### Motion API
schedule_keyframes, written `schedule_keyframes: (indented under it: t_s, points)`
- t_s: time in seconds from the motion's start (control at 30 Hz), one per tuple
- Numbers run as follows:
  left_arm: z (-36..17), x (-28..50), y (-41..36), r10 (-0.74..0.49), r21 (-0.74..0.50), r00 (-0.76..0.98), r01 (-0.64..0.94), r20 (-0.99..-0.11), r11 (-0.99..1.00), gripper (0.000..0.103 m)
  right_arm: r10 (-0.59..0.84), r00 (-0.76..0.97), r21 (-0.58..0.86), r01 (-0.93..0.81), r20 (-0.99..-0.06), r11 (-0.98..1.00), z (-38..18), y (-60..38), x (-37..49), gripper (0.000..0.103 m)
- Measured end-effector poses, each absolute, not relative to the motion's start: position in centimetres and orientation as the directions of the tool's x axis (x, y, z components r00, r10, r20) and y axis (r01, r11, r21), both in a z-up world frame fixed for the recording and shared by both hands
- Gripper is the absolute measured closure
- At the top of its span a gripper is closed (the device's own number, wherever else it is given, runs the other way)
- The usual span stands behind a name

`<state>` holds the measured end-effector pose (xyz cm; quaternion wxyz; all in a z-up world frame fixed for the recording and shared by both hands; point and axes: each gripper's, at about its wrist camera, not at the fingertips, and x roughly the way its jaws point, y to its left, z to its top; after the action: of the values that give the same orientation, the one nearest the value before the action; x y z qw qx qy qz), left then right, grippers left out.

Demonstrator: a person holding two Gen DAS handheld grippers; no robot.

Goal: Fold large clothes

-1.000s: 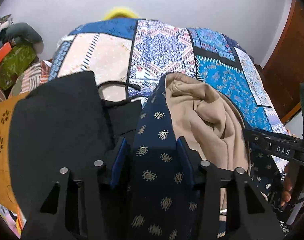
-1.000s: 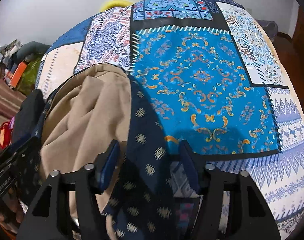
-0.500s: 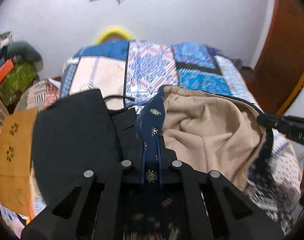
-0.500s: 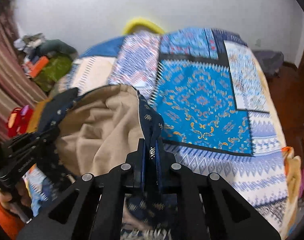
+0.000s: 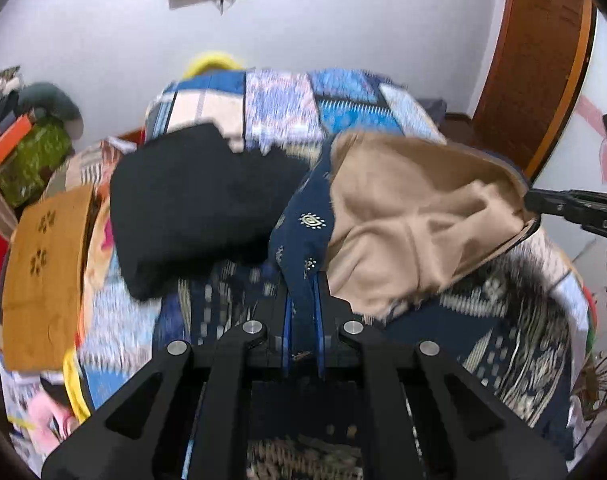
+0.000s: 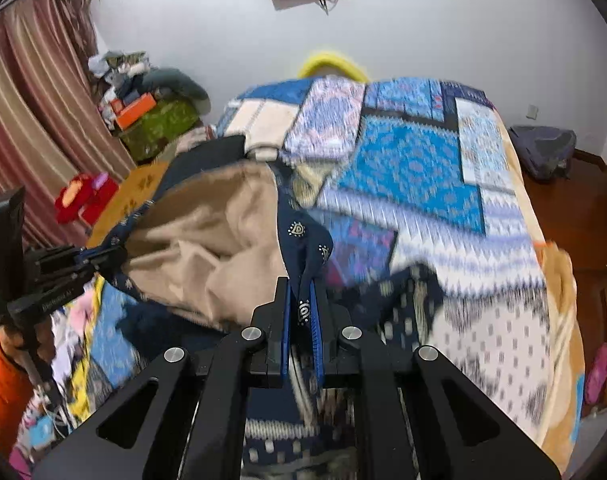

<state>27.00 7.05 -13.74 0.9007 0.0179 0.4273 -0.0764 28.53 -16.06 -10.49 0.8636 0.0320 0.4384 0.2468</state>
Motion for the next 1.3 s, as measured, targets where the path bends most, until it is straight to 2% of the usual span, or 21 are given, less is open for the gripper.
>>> schedule_keyframes:
  t_s: [0.2, 0.27, 0.33, 0.4, 0.43, 0.47, 0.5, 0.53, 0.57, 0.6, 0.8, 0.97, 1.03, 1.07, 1.1, 1.13, 1.17, 1.3]
  points:
    - [-20.0, 24.7, 7.8, -0.091, -0.040, 0.513, 0.109, -0.854, 0.993, 0.094, 0.374, 0.455, 0.223, -0.352, -0.808, 0.909, -15.3, -17.1, 26.4, 0.095]
    - [-21.9, 24.4, 7.9, -0.065, -0.018, 0.478, 0.102, -0.876, 0.995, 0.091, 0.354, 0.446, 0.211, -0.340, -0.822, 0.916, -16.5, -17.4, 26.0, 0.094]
    - [-22.6, 24.3, 8.0, -0.061, -0.019, 0.457, 0.096, -0.887, 0.995, 0.083, 0.331, 0.443, 0.180, -0.348, -0.833, 0.920, -17.2, -17.4, 25.5, 0.094]
    - [-22.3, 24.0, 8.2, -0.043, -0.004, 0.468, 0.085, -0.883, 0.996, 0.067, 0.308, 0.435, 0.150, -0.360, -0.846, 0.921, -17.4, -17.3, 25.0, 0.090]
    - [-22.0, 23.8, 8.2, -0.039, 0.003, 0.477, 0.086, -0.878, 0.996, 0.062, 0.300, 0.427, 0.139, -0.368, -0.853, 0.919, -17.3, -17.2, 24.9, 0.088]
    - [-21.5, 23.7, 8.2, -0.039, 0.007, 0.489, 0.091, -0.871, 0.996, 0.055, 0.296, 0.425, 0.130, -0.377, -0.856, 0.917, -17.1, -17.1, 24.8, 0.081]
    - [-21.1, 23.6, 8.3, -0.042, 0.007, 0.498, 0.095, -0.866, 0.995, 0.052, 0.290, 0.430, 0.118, -0.384, -0.855, 0.916, -16.7, -17.0, 24.7, 0.071]
    - [-20.4, 23.6, 8.2, -0.049, 0.004, 0.511, 0.101, -0.858, 0.995, 0.050, 0.289, 0.443, 0.109, -0.390, -0.849, 0.915, -16.4, -16.8, 24.4, 0.066]
    - [-19.7, 23.7, 8.1, -0.060, -0.004, 0.524, 0.108, -0.850, 0.994, 0.050, 0.292, 0.465, 0.098, -0.396, -0.836, 0.913, -15.8, -16.7, 24.3, 0.057]
    - [-19.3, 23.8, 8.1, -0.068, -0.010, 0.529, 0.111, -0.846, 0.994, 0.050, 0.297, 0.489, 0.088, -0.404, -0.821, 0.910, -15.2, -16.5, 24.1, 0.052]
    - [-17.7, 26.8, 6.7, -0.100, -0.034, 0.548, 0.130, -0.830, 0.991, 0.049, 0.348, 0.505, 0.113, -0.437, -0.790, 0.892, -13.6, -14.6, 25.8, 0.051]
    - [-16.9, 28.8, 5.3, -0.157, -0.078, 0.573, 0.161, -0.804, 0.984, 0.049, 0.410, 0.471, 0.195, -0.439, -0.781, 0.877, -14.1, -13.1, 27.8, 0.051]
    - [-16.5, 29.0, 5.1, -0.178, -0.093, 0.583, 0.173, -0.793, 0.980, 0.056, 0.446, 0.442, 0.244, -0.442, -0.779, 0.863, -14.4, -12.9, 28.2, 0.052]
    - [-16.2, 28.8, 5.0, -0.193, -0.101, 0.588, 0.187, -0.785, 0.977, 0.073, 0.458, 0.435, 0.260, -0.441, -0.775, 0.859, -14.5, -12.8, 28.2, 0.062]
    - [-16.1, 28.6, 4.8, -0.211, -0.107, 0.583, 0.207, -0.784, 0.972, 0.090, 0.469, 0.426, 0.273, -0.443, -0.774, 0.854, -14.5, -12.8, 28.1, 0.080]
    - [-16.0, 28.4, 4.7, -0.218, -0.108, 0.578, 0.219, -0.786, 0.970, 0.093, 0.474, 0.419, 0.280, -0.445, -0.775, 0.851, -14.5, -12.8, 27.9, 0.089]
    - [-15.7, 27.8, 4.7, -0.228, -0.111, 0.584, 0.230, -0.779, 0.967, 0.094, 0.481, 0.411, 0.289, -0.447, -0.774, 0.847, -14.4, -13.0, 27.6, 0.092]
    - [-14.9, 25.4, 5.1, -0.270, -0.139, 0.582, 0.261, -0.767, 0.955, 0.097, 0.508, 0.405, 0.303, -0.471, -0.760, 0.829, -13.4, -13.8, 25.7, 0.094]
